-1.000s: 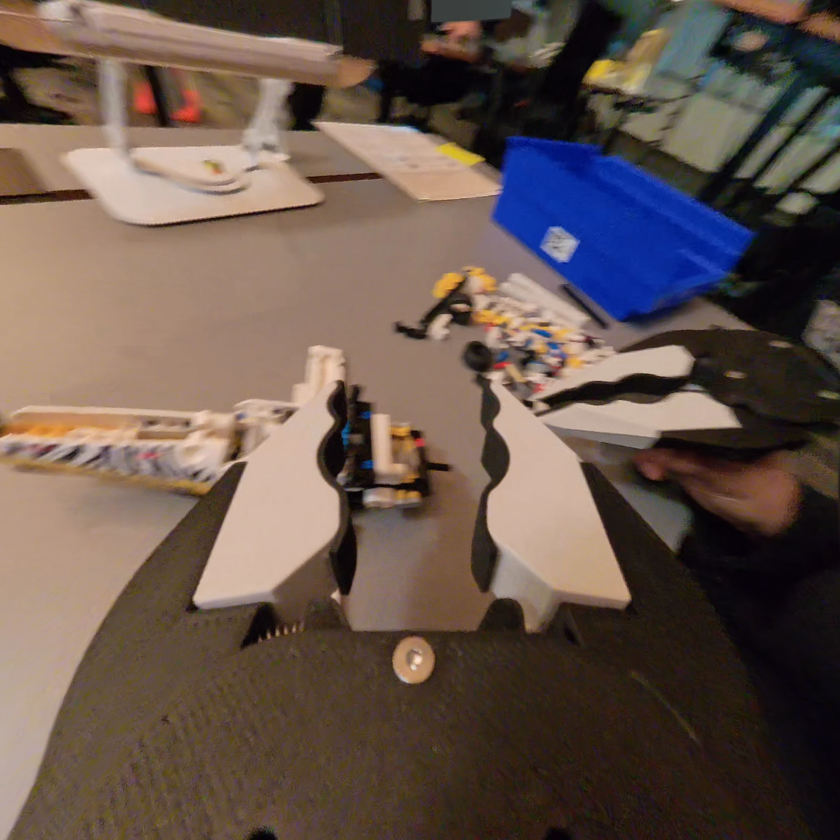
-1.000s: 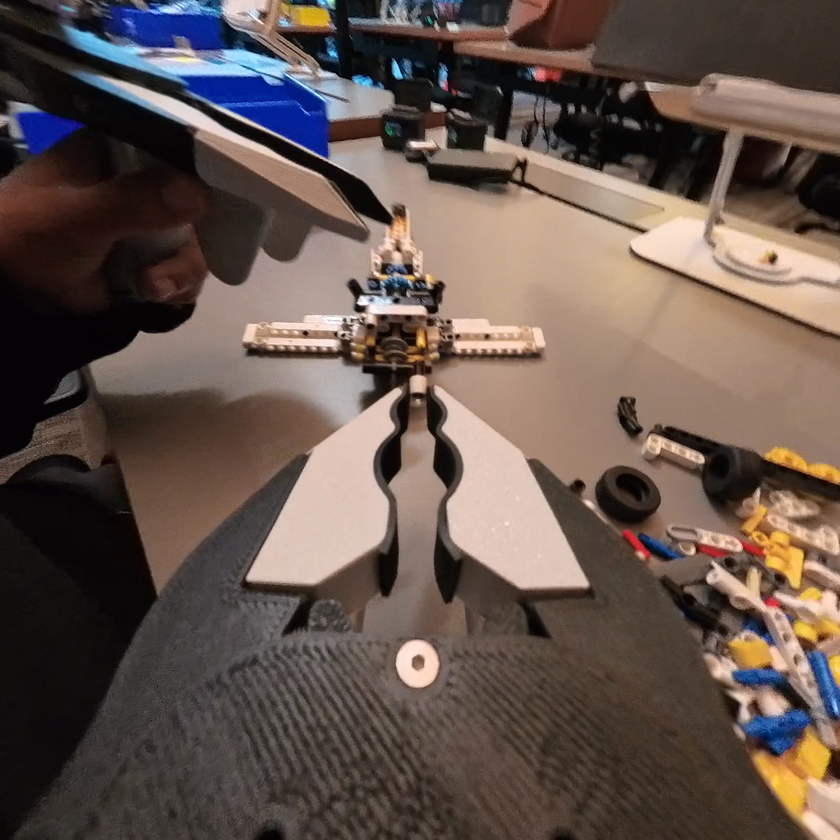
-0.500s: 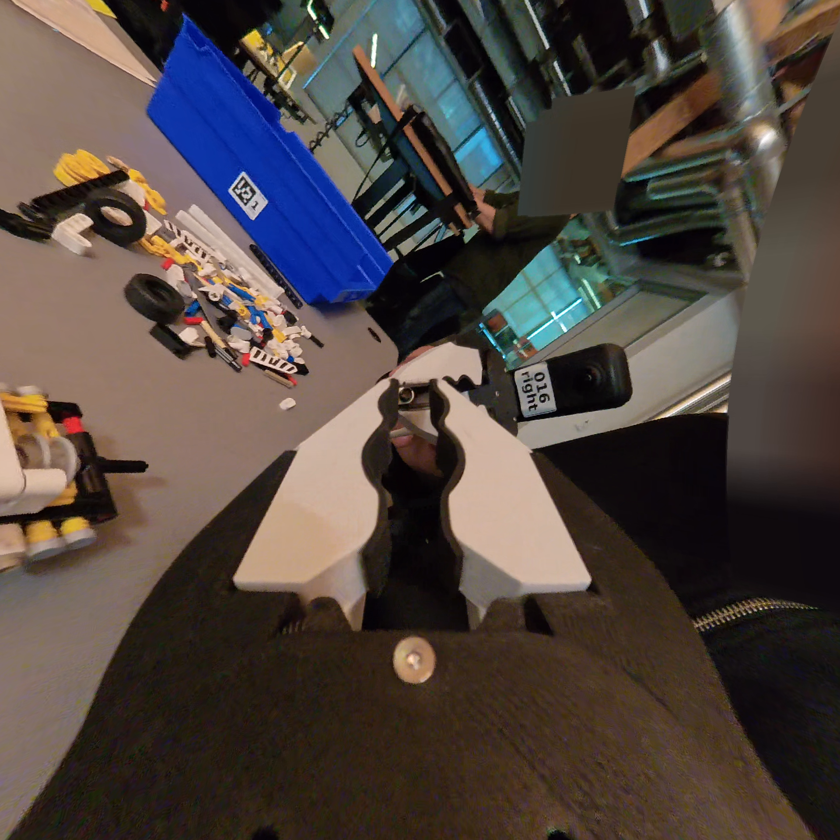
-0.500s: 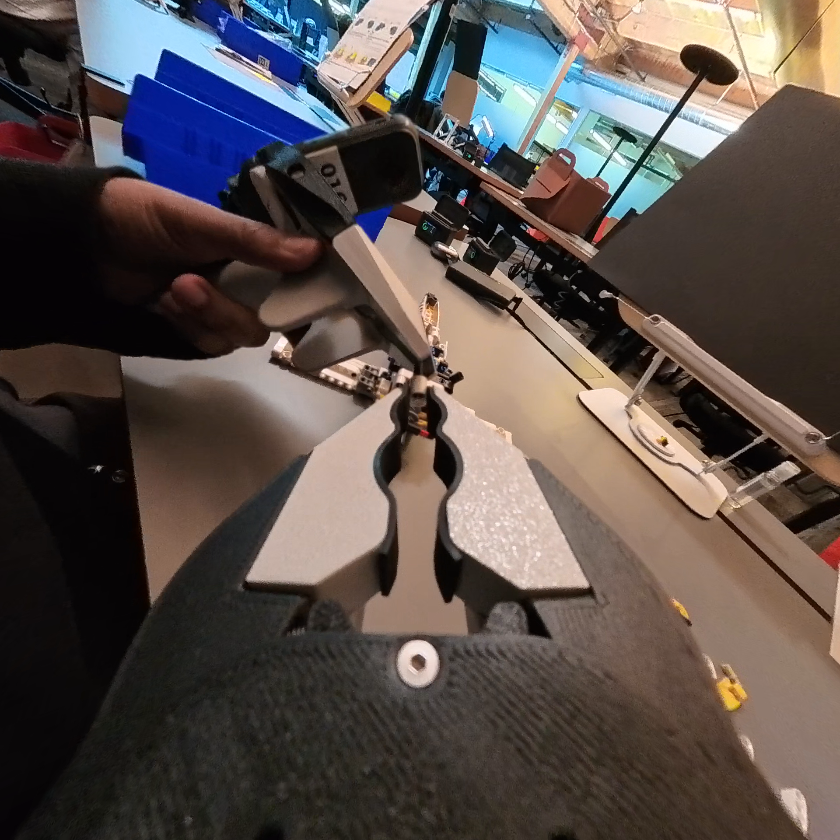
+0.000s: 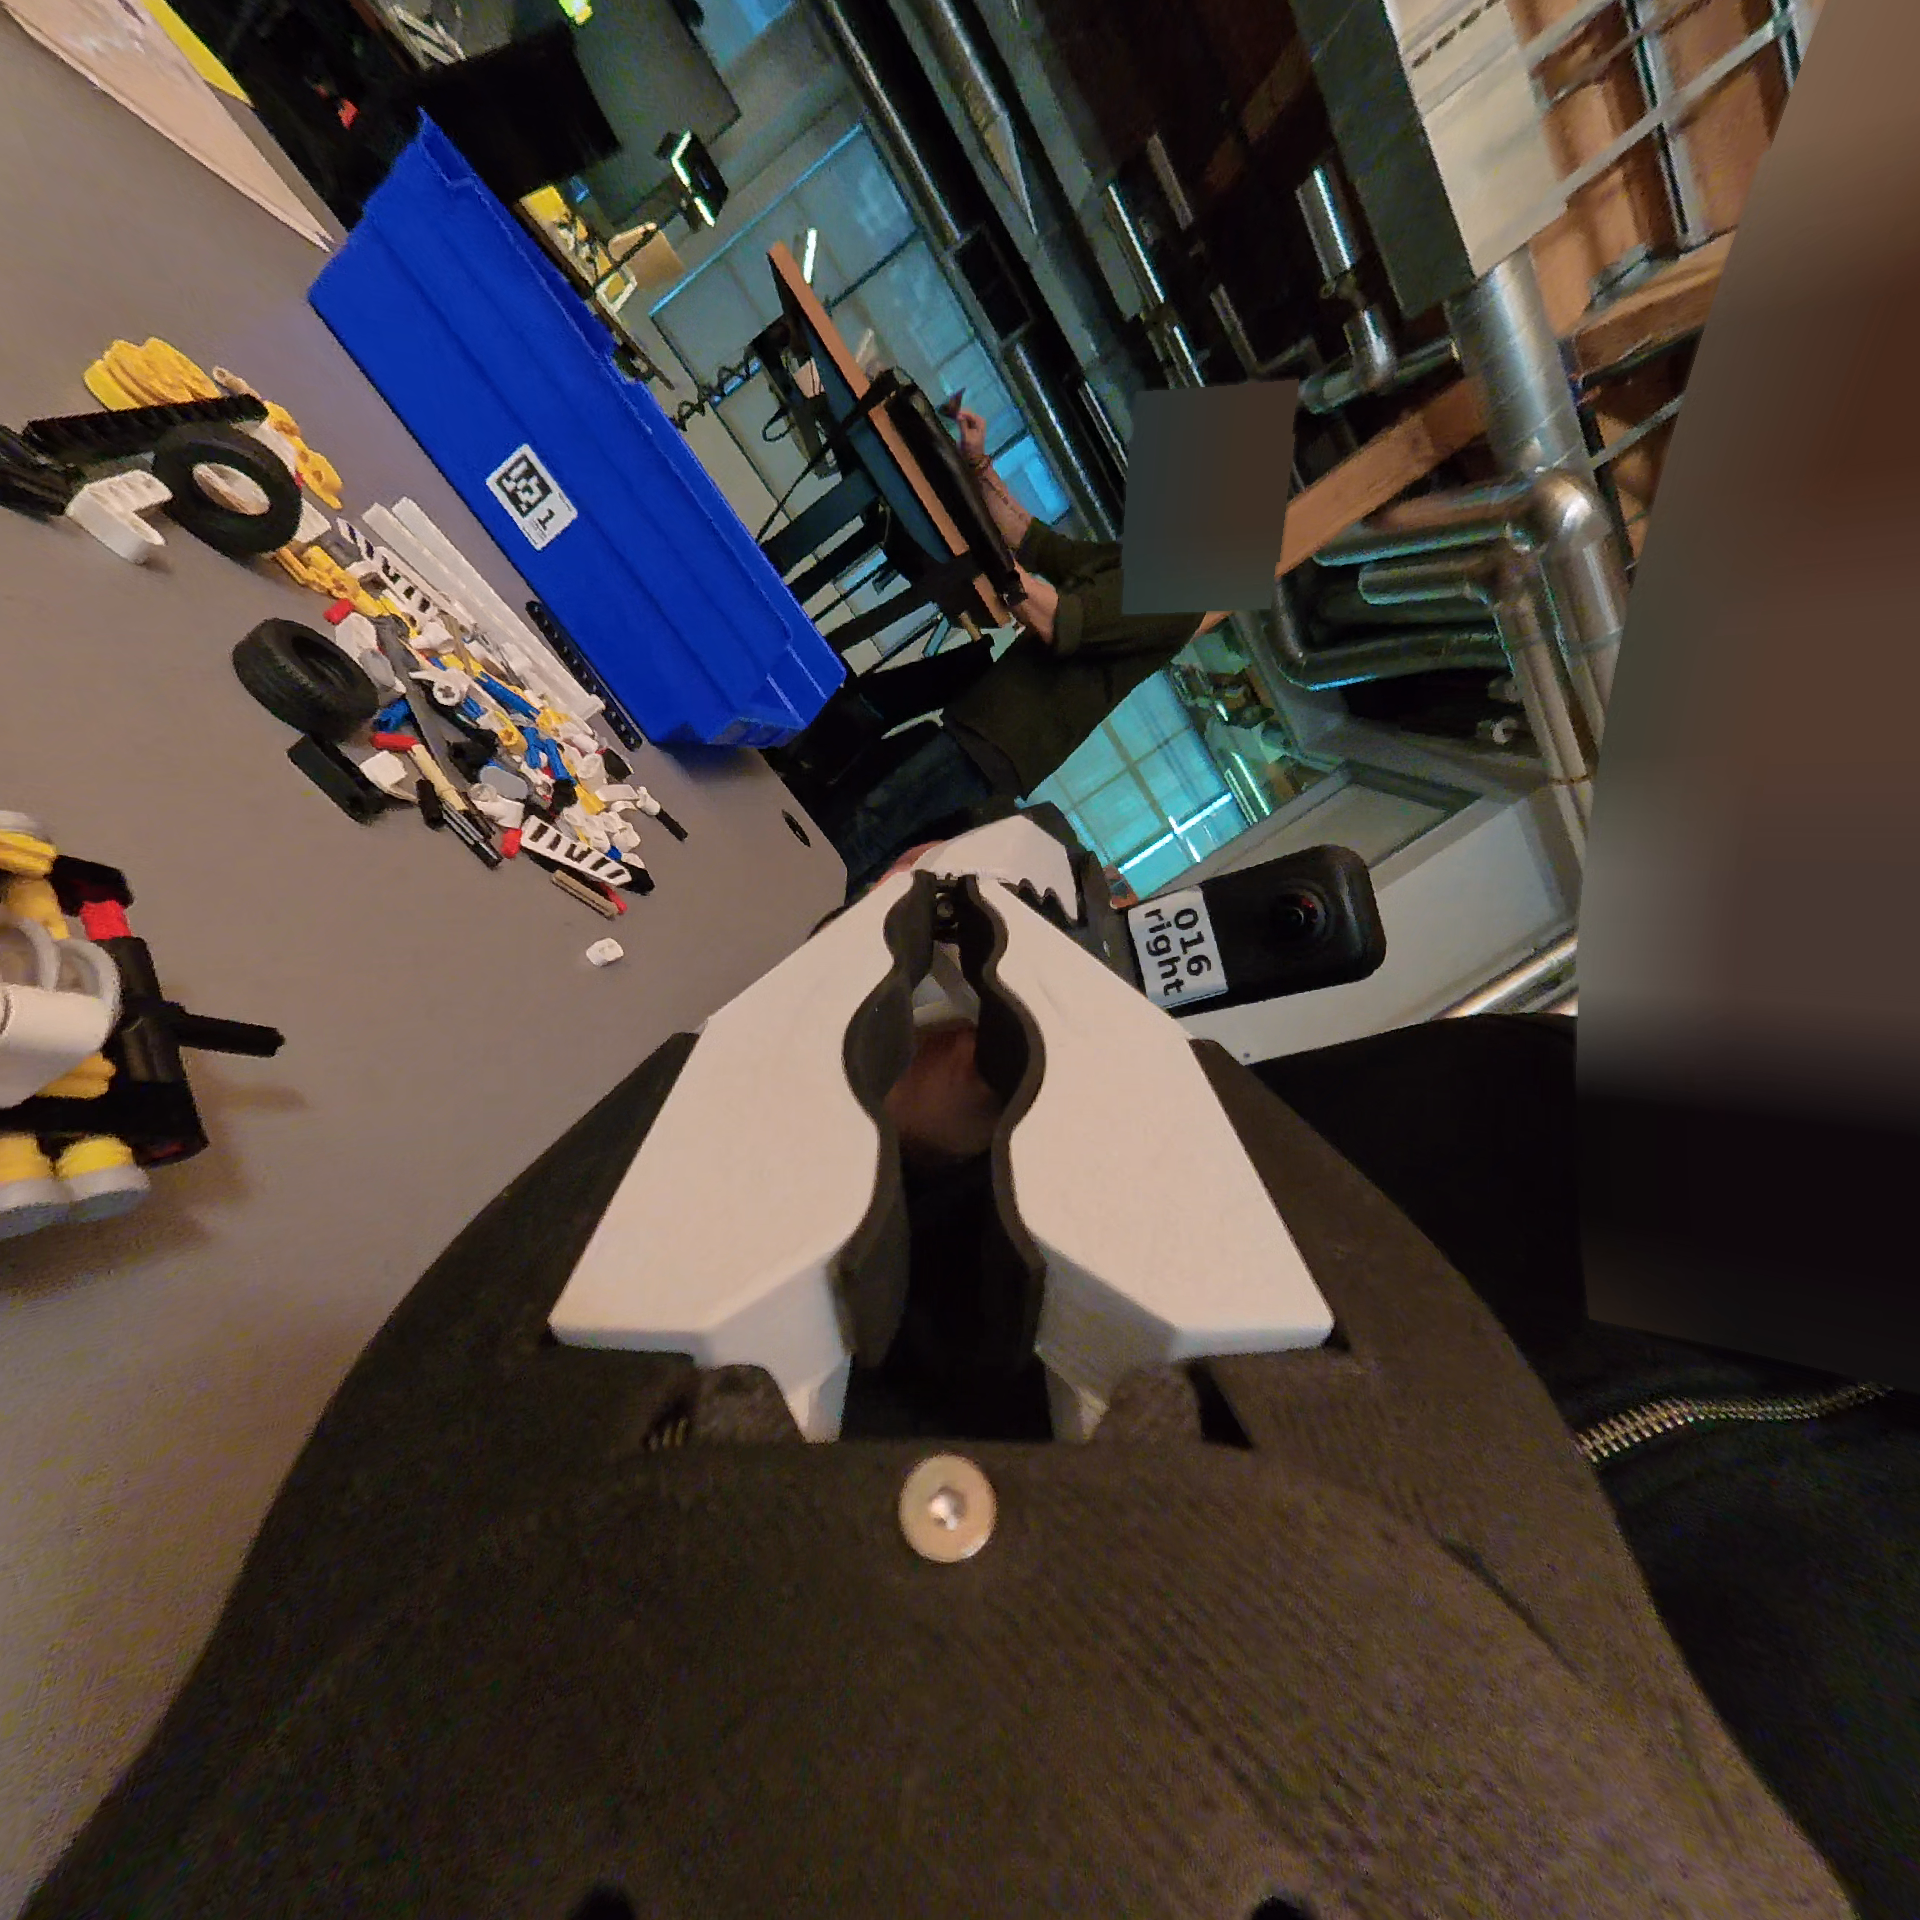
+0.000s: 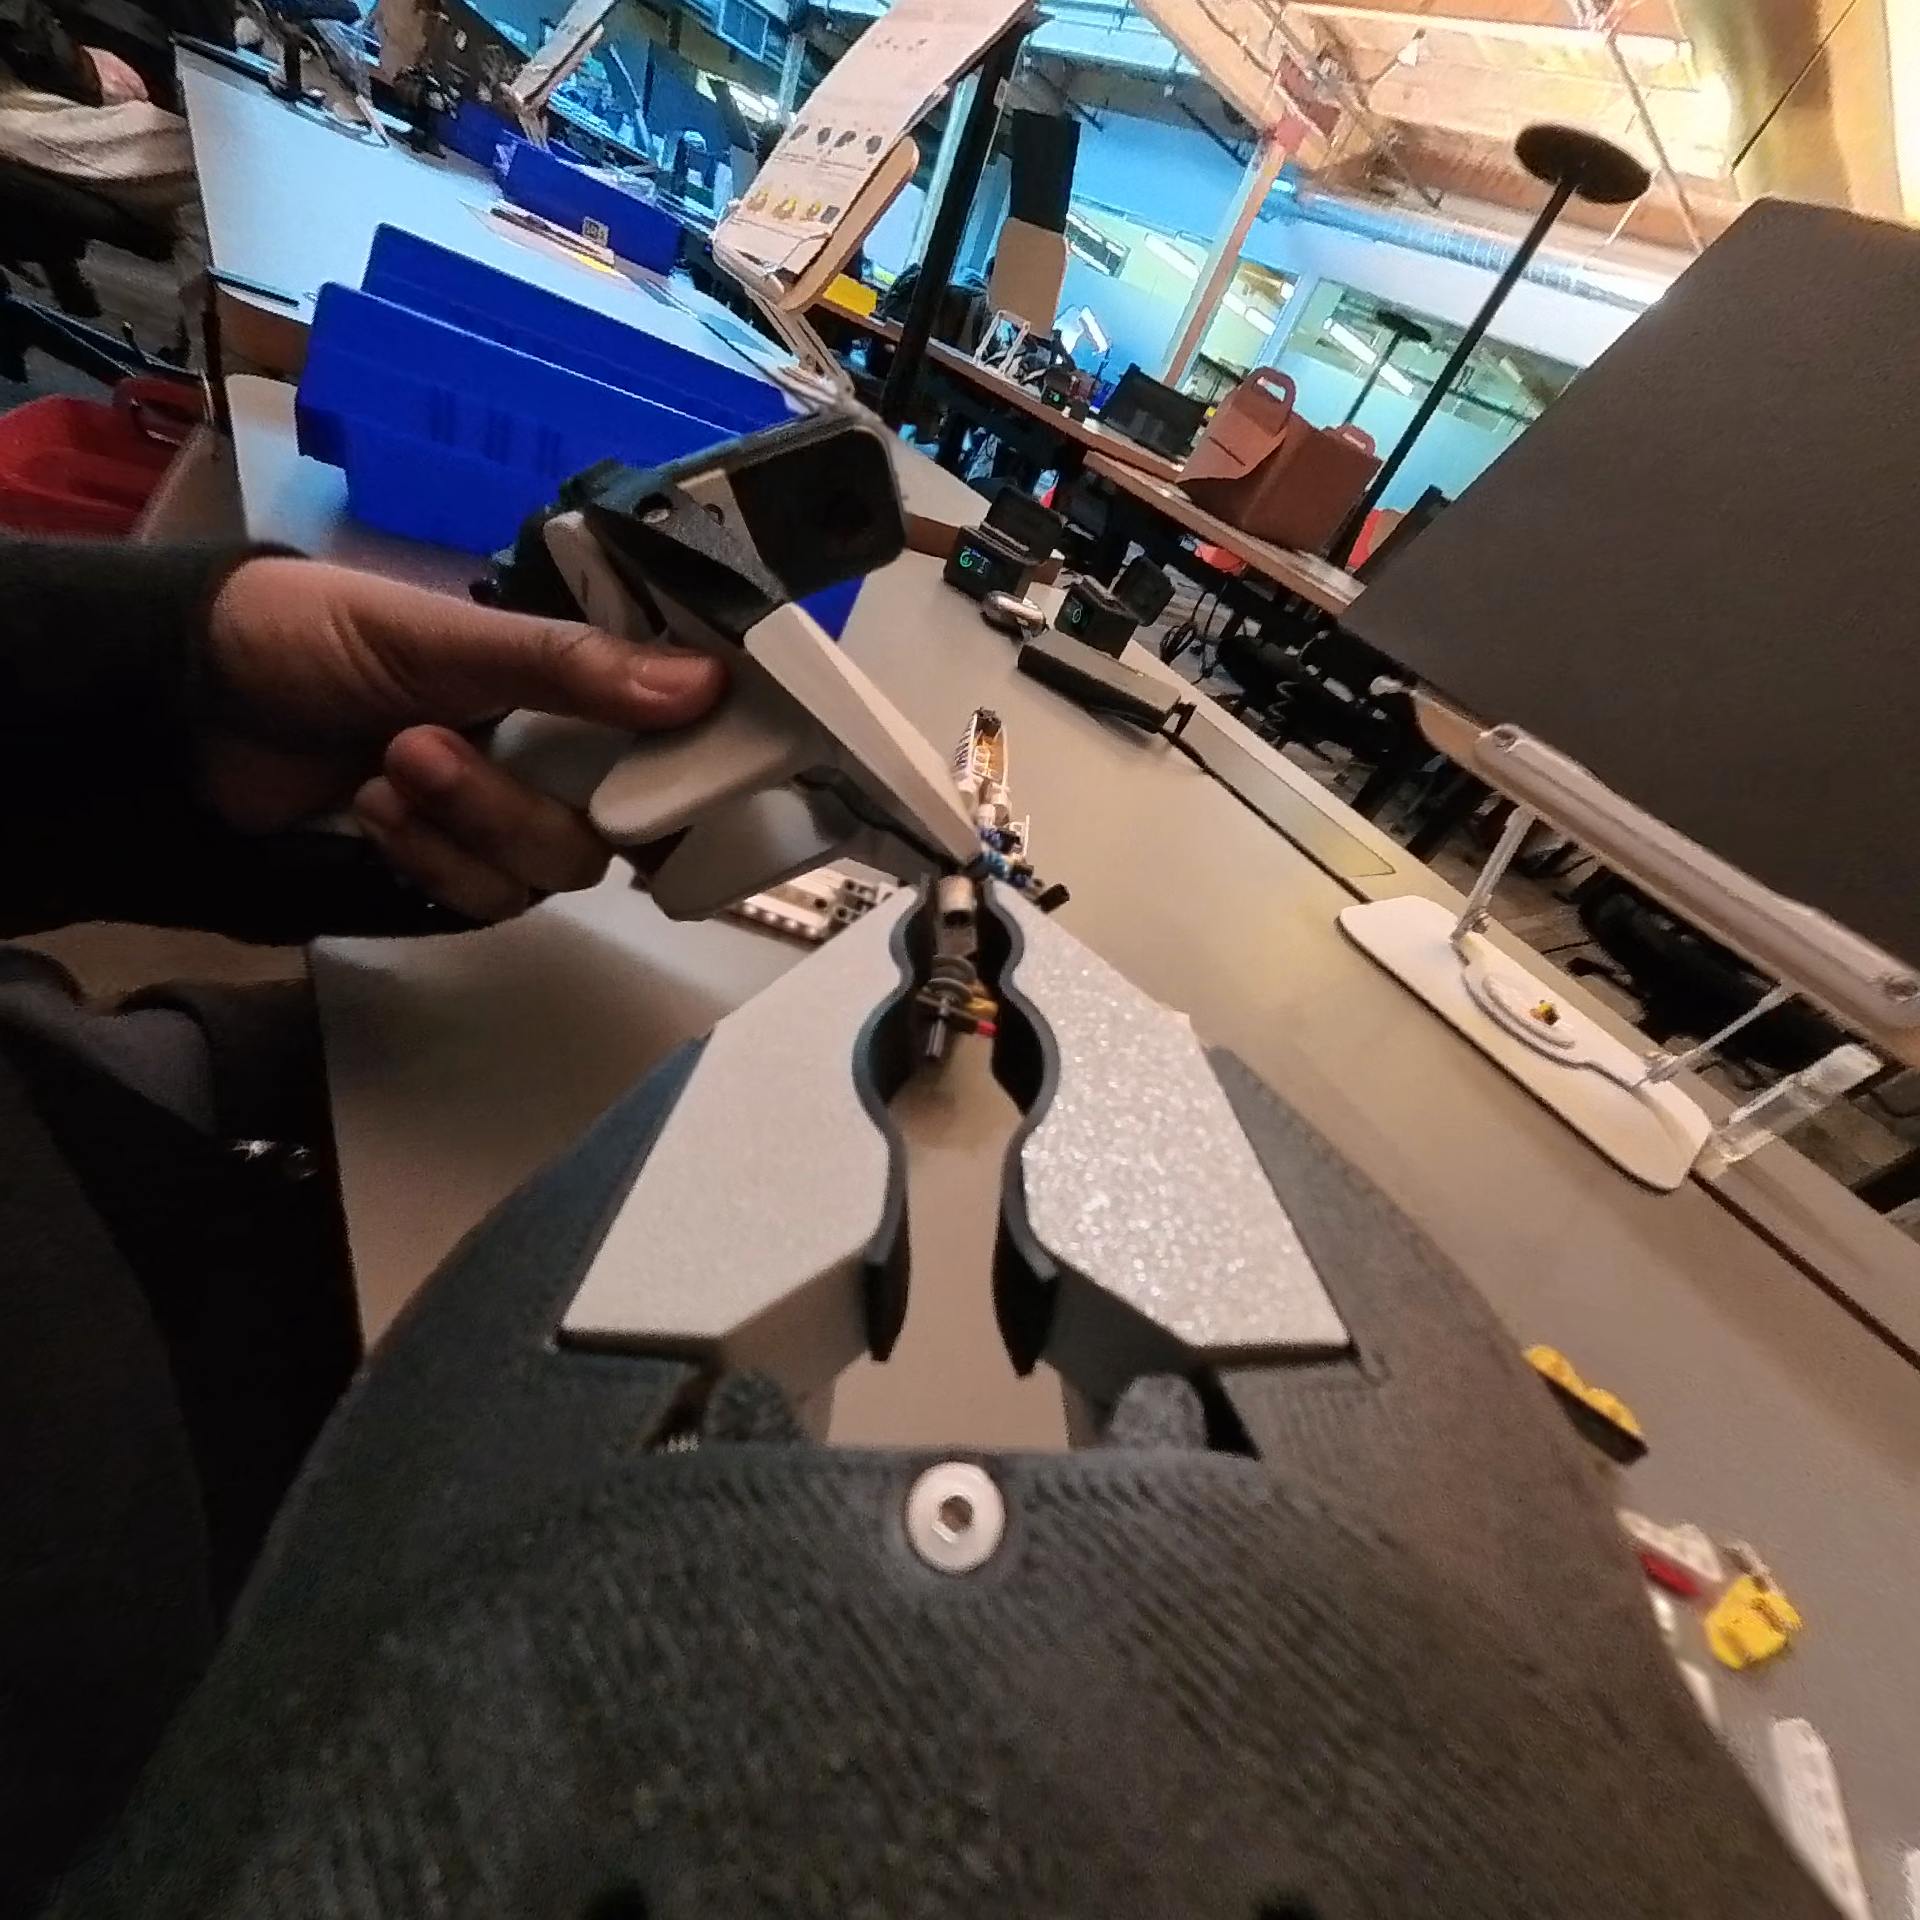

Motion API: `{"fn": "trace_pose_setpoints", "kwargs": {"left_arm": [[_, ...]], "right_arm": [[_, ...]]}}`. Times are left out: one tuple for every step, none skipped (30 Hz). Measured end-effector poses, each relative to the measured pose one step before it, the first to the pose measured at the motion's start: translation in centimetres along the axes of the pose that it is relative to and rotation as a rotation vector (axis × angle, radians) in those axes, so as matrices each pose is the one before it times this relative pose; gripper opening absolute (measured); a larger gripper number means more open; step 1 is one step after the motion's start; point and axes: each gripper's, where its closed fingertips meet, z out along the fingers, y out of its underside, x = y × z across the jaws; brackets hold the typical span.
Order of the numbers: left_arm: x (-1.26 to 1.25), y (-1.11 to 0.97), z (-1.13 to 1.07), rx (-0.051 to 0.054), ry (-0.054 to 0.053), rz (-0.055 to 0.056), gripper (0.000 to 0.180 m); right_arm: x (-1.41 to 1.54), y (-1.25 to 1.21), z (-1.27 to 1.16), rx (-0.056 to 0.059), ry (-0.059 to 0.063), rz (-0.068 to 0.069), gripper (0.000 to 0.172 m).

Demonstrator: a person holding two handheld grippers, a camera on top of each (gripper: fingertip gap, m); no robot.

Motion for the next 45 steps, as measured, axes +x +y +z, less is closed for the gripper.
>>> {"fn": "trace_pose_setpoints", "kwargs": {"left_arm": [[-0.064,-0.111,-0.057,0.0150,-0.0059,0.0052,0.000],[0.086,-0.123,-0.041,0.0168,0.0015,0.0032,0.000],[0.214,-0.225,-0.038,0.0247,0.0097,-0.0043,0.000],[0.177,-0.255,-0.033,0.0253,0.0121,-0.0135,0.000],[-0.002,-0.208,-0.016,0.0208,0.0024,-0.0083,0.000],[-0.148,-0.129,-0.033,0.0140,-0.0102,0.0074,0.000],[-0.112,-0.209,-0.107,0.0182,-0.0122,0.0080,0.000],[-0.183,-1.891,-1.082,0.1105,-0.0162,-0.0018,0.000],[-0.231,-2.821,-1.986,0.1128,-0.0091,0.0007,0.000],[-0.603,-1.801,-1.568,0.0284,-0.0605,0.0670,0.000],[-0.586,-0.105,-0.727,-0.0515,-0.0755,0.0876,0.000],[0.277,0.634,0.014,-0.0528,-0.0160,0.0413,0.000],[0.663,0.994,0.550,-0.0520,0.0164,0.0174,0.000],[0.648,1.128,0.883,-0.0484,0.0286,0.0031,0.000],[0.600,0.995,0.991,-0.0383,0.0443,-0.0243,0.000],[0.603,0.850,0.940,-0.0296,0.0656,-0.0521,0.000],[0.481,0.627,0.784,-0.0144,0.0732,-0.0625,0.005],[0.190,0.494,0.589,-0.0036,0.0562,-0.0595,0.020],[0.028,0.428,0.380,-0.0029,0.0383,-0.0447,0.022],[-0.142,0.320,0.248,-0.0010,0.0141,-0.0264,0.024],[-0.139,0.251,0.180,-0.0035,0.0017,-0.0119,0.026],[0.022,0.171,0.149,-0.0024,0.0033,-0.0020,0.024],[0.081,0.080,0.118,-0.0003,0.0020,0.0000,0.016],[-0.068,0.065,0.107,0.0002,-0.0100,0.0009,0.007],[0.104,-0.087,0.012,0.0078,-0.0002,0.0041,0.003],[-0.031,0.012,-0.009,-0.0005,-0.0079,0.0062,0.003],[-0.007,0.038,-0.021,-0.0041,-0.0044,0.0022,0.003],[0.023,0.048,-0.037,-0.0039,0.0010,-0.0030,0.003],[-0.003,0.050,-0.043,-0.0012,-0.0009,-0.0003,0.003],[-0.044,0.023,-0.049,0.0017,-0.0037,0.0006,0.003],[-0.038,-0.036,-0.056,0.0062,-0.0057,0.0030,0.002],[-0.039,-0.023,-0.037,0.0056,-0.0066,0.0072,0.002],[-0.063,-0.084,-0.057,0.0098,-0.0099,0.0116,0.002],[-0.116,-0.067,-0.052,0.0112,-0.0104,0.0094,0.001],[0.062,-0.113,-0.037,0.0177,0.0043,0.0014,0.001],[0.186,-0.173,-0.021,0.0242,0.0129,-0.0086,0.001],[0.121,-0.169,0.017,0.0243,0.0071,-0.0090,0.000],[0.053,-0.115,0.016,0.0149,-0.0017,-0.0008,0.000],[0.085,-0.458,-0.206,0.0331,-0.0032,0.0059,0.002],[0.293,-2.780,-1.621,0.1491,0.0134,-0.0121,0.002],[0.254,-3.114,-2.030,0.1034,0.0047,0.0042,0.001],[-0.447,-1.718,-1.503,0.0127,-0.0894,0.1204,0.001],[-0.271,-0.198,-0.784,-0.0455,-0.0804,0.1139,0.002],[0.611,-0.017,-0.301,-0.0167,-0.0126,0.0493,0.002],[0.544,0.386,0.125,-0.0313,-0.0058,0.0332,0.002]], "right_arm": [[-0.018,-0.045,0.040,-0.0023,-0.0101,0.0226,0.005],[-0.013,-0.232,0.004,0.0087,-0.0132,0.0266,0.005],[0.016,-0.293,0.012,0.0100,-0.0094,0.0291,0.005],[0.073,-0.166,0.065,0.0029,-0.0027,0.0204,0.005],[0.070,0.015,0.092,-0.0042,0.0014,0.0073,0.005],[0.032,0.078,0.060,-0.0035,0.0011,0.0056,0.005],[0.110,0.185,-0.185,-0.0046,0.0016,0.0097,0.005],[0.576,0.150,-0.629,0.0113,0.0173,0.0243,0.005],[0.800,0.188,-0.886,0.0157,0.0102,0.0533,0.005],[0.683,0.357,-0.795,0.0050,-0.0068,0.0709,0.005],[0.533,0.261,-0.552,0.0082,-0.0078,0.0581,0.005],[0.290,-0.035,-0.235,0.0179,-0.0049,0.0241,0.005],[-0.098,-0.101,0.126,0.0085,-0.0116,-0.0091,0.005],[-0.337,-0.048,0.403,-0.0030,-0.0109,-0.0330,0.005],[-0.439,-0.154,0.475,0.0001,-0.0049,-0.0469,0.005],[-0.509,-0.254,0.452,0.0063,-0.0048,-0.0489,0.005],[-0.470,-0.180,0.391,0.0000,-0.0027,-0.0414,0.005],[-0.406,-0.062,0.305,-0.0085,-0.0028,-0.0372,0.005],[-0.318,-0.054,0.180,-0.0079,-0.0018,-0.0369,0.005],[-0.217,-0.081,0.080,-0.0046,0.0012,-0.0321,0.005],[-0.159,-0.097,0.003,-0.0027,0.0005,-0.0236,0.005],[-0.066,-0.059,0.011,-0.0034,0.0020,-0.0148,0.005],[0.010,-0.068,0.007,-0.0009,0.0059,-0.0112,0.005],[0.059,0.024,0.021,-0.0037,0.0078,-0.0096,0.005],[0.041,0.039,0.040,-0.0028,0.0056,-0.0087,0.004],[-0.009,0.017,0.026,-0.0009,0.0027,-0.0060,0.004],[-0.043,0.004,0.008,0.0005,0.0005,-0.0040,0.005],[-0.063,0.000,-0.004,0.0002,-0.0009,-0.0027,0.004],[-0.066,0.039,0.021,-0.0027,-0.0015,-0.0031,0.005],[-0.041,0.047,0.039,-0.0037,-0.0011,-0.0039,0.005],[-0.026,0.047,0.052,-0.0033,0.0007,-0.0036,0.005],[-0.016,0.052,0.067,-0.0048,0.0012,-0.0016,0.005],[-0.005,0.130,0.085,-0.0121,-0.0001,0.0057,0.005],[-0.007,0.022,0.063,-0.0096,-0.0015,0.0150,0.005],[0.027,-0.153,0.039,-0.0009,0.0012,0.0176,0.005],[0.048,-0.182,0.039,0.0023,0.0052,0.0128,0.005],[0.060,-0.100,0.035,0.0006,0.0071,0.0046,0.005],[0.085,-0.038,-0.041,0.0037,0.0084,0.0039,0.005],[0.255,-0.148,-0.447,0.0202,0.0081,0.0119,0.005],[0.716,0.037,-0.843,0.0196,0.0181,0.0361,0.005],[0.923,0.297,-0.960,0.0097,0.0128,0.0568,0.005],[0.777,0.377,-0.729,0.0029,-0.0004,0.0594,0.005],[0.638,0.156,-0.383,0.0079,-0.0023,0.0428,0.005],[0.414,-0.114,-0.089,0.0147,-0.0040,0.0231,0.005],[0.261,-0.115,0.120,0.0098,-0.0042,0.0131,0.005]]}}
